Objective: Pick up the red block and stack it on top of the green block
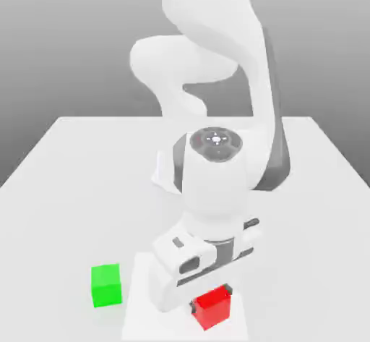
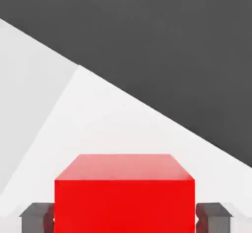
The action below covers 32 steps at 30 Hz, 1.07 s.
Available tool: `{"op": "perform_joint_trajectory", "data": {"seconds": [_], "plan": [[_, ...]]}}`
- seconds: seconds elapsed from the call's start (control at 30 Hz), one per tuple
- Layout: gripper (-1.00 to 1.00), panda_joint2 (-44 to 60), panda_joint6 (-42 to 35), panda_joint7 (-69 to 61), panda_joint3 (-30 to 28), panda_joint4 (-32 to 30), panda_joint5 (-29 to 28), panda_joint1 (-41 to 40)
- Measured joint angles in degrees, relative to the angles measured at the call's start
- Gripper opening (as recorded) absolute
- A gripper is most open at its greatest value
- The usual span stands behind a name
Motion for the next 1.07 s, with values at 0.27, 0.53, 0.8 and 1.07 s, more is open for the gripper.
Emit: {"op": "perform_joint_trajectory", "data": {"seconds": [0.27,0.53,0.8,1.07], "plan": [[-1.00,-8.84,-7.45,1.24,-1.00,-1.38,-1.81,0.56],[-1.00,-18.51,-12.39,-18.56,-8.82,-6.05,-3.89,-13.72],[1.00,-9.15,-2.64,-27.51,-5.18,-6.66,0.97,-19.27],[1.00,-10.68,-4.00,-27.07,-5.39,-6.71,0.29,-19.15]]}}
